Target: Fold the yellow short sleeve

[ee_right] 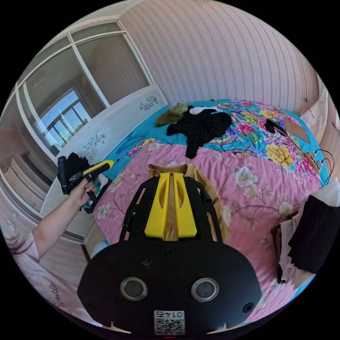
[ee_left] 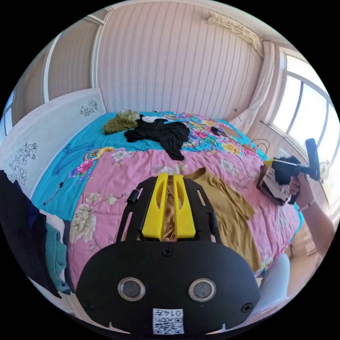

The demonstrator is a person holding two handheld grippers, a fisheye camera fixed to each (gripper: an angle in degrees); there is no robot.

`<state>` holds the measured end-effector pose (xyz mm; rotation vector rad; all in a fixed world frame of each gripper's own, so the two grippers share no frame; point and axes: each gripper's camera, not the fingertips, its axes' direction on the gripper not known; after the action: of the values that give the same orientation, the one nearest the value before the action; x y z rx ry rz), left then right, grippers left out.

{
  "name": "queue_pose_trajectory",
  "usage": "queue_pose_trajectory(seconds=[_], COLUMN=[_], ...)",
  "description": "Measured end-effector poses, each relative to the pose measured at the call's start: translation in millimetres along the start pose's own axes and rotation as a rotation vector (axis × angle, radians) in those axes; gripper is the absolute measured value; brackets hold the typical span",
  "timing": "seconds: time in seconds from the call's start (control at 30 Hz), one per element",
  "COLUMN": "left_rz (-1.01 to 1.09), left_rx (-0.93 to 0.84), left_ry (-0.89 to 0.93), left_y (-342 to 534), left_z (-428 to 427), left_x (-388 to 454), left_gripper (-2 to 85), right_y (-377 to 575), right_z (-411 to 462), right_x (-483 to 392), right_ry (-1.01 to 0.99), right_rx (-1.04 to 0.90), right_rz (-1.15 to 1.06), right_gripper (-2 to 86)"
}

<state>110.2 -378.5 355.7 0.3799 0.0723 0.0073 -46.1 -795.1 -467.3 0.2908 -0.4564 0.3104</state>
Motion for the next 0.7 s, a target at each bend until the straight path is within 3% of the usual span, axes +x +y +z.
queue_pose_trajectory(seconds=[0.17,0.23,0.37,0.53,0.7], left_rz=[0.071,0.038,-0.096,-0.191,-0.246], left_rx=[-0.284,-0.330,-0.434,-0.435,-0.303], left_ry=[0.130,0.153,0.170,0.204,0.274], left_y=[149.0,179.2,197.1,173.2,156.9], left_z=[-18.2,-26.9,-18.6,-49.0,-142.9], left_x=[31.2,43.3,47.9,25.1,-13.3], left_gripper=[3.5,5.1,9.3,2.8,-0.8], right_y=[156.1,234.2,303.3,319.3,327.7], right_z=[64.1,79.4,97.0,105.6,63.7], right_x=[44.3,63.5,78.4,112.3,138.1], right_ry=[0.027,0.003,0.001,-0.075,-0.164], right_rx=[-0.208,-0.286,-0.358,-0.335,-0.267], right_rz=[0.081,0.226,0.369,0.419,0.379], right_gripper=[3.4,5.2,7.7,3.4,0.8])
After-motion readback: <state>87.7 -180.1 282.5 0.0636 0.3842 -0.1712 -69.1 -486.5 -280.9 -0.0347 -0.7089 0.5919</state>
